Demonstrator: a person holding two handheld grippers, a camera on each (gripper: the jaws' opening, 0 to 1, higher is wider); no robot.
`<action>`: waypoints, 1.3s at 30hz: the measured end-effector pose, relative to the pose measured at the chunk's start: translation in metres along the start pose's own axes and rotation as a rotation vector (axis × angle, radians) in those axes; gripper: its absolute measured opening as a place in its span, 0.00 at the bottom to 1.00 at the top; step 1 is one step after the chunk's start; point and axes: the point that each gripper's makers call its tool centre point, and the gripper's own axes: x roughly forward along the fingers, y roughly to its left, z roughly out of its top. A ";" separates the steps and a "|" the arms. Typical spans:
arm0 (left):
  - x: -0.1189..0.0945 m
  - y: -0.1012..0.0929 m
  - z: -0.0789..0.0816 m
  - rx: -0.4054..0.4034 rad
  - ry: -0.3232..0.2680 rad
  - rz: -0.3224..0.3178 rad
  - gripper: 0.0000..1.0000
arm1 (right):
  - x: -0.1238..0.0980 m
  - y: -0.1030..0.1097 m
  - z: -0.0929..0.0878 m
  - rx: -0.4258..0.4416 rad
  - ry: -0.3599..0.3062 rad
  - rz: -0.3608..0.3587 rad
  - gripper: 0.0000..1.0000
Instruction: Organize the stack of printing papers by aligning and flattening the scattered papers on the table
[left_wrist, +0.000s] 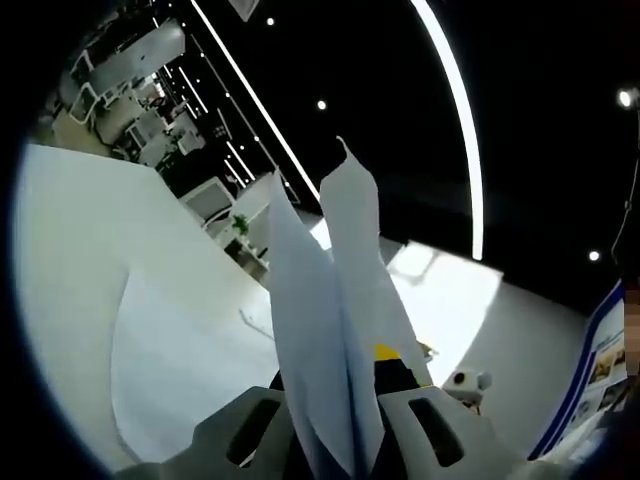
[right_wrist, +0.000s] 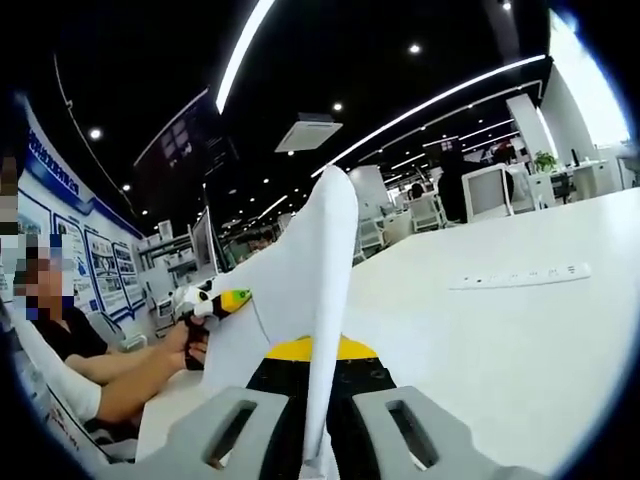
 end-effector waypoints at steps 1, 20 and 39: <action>0.000 0.000 0.000 0.000 0.000 0.001 0.06 | 0.000 0.000 0.000 0.001 -0.002 -0.002 0.00; -0.001 0.001 0.000 -0.024 -0.010 0.008 0.07 | 0.001 0.006 0.001 -0.031 -0.005 -0.018 0.00; -0.001 0.002 -0.001 -0.039 -0.015 0.015 0.09 | 0.006 0.011 -0.007 0.014 0.005 -0.001 0.00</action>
